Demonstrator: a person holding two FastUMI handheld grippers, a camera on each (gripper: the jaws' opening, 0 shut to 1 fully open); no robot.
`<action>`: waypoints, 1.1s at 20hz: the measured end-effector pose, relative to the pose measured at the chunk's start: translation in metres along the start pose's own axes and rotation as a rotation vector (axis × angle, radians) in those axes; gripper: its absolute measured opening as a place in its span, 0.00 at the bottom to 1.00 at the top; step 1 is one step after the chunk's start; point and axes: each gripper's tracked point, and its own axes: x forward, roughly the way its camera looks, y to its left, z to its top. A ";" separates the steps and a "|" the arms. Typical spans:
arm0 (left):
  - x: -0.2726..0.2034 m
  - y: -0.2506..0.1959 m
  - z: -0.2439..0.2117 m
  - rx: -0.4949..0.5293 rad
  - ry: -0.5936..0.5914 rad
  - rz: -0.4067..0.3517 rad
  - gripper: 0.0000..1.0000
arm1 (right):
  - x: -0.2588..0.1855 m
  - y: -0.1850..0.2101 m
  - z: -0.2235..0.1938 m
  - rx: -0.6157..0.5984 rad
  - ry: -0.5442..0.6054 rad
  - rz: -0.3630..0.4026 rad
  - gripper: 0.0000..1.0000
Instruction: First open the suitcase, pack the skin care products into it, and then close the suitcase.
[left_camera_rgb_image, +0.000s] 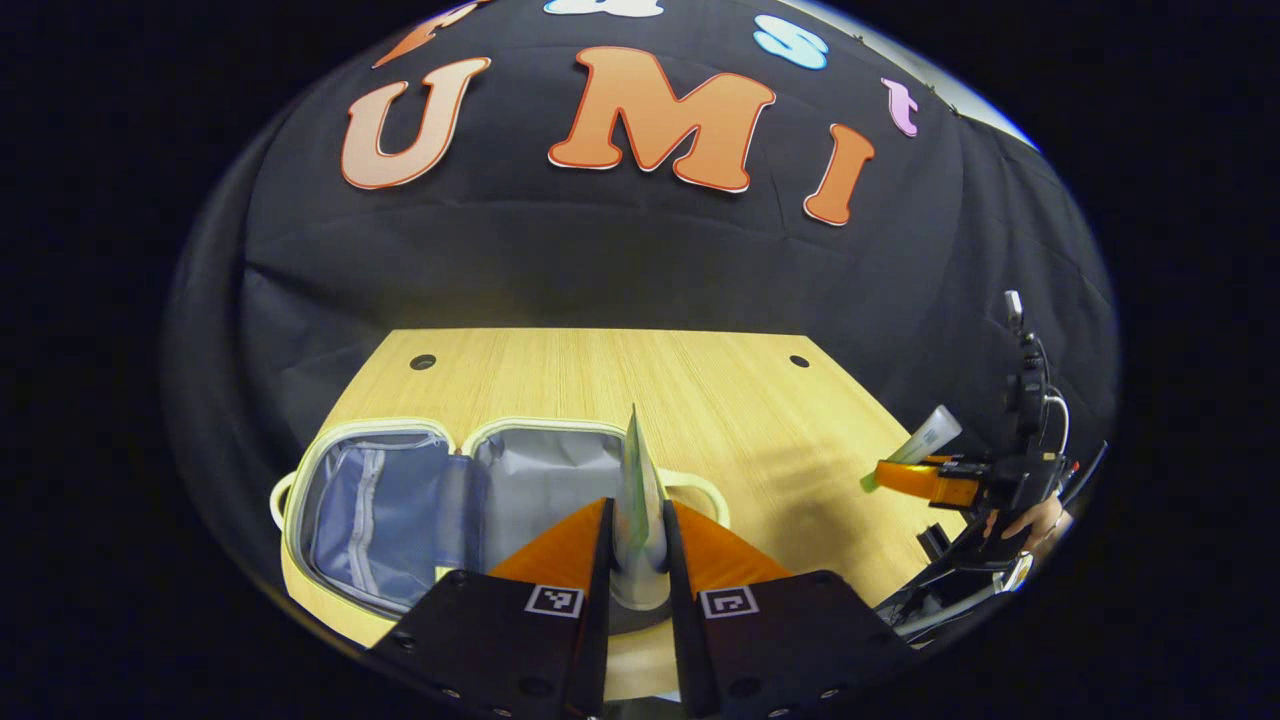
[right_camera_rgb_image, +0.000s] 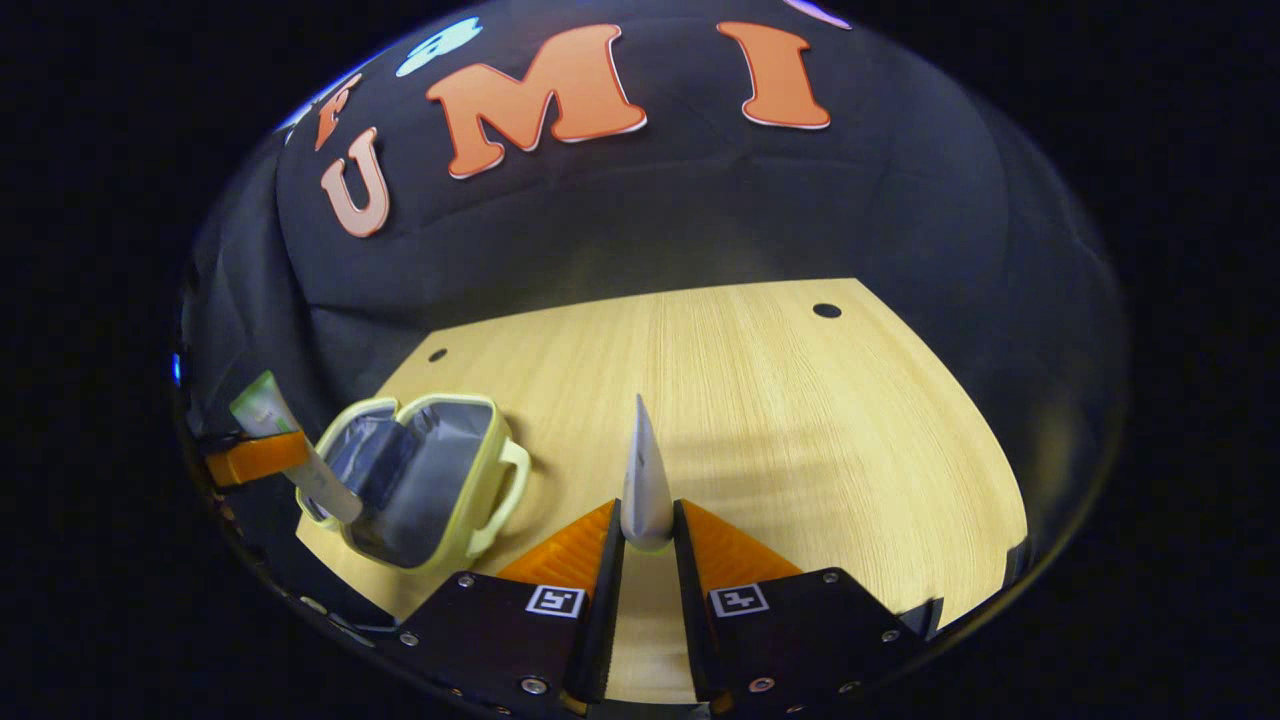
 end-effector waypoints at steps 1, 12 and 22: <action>-0.001 0.007 0.003 -0.005 0.002 -0.005 0.28 | -0.007 0.007 0.006 0.008 -0.021 0.002 0.32; 0.005 0.029 0.022 0.000 0.007 -0.036 0.27 | -0.027 0.032 0.016 0.019 -0.071 0.002 0.32; 0.011 0.021 0.020 0.006 0.027 -0.050 0.28 | -0.030 0.020 0.023 0.024 -0.078 0.001 0.32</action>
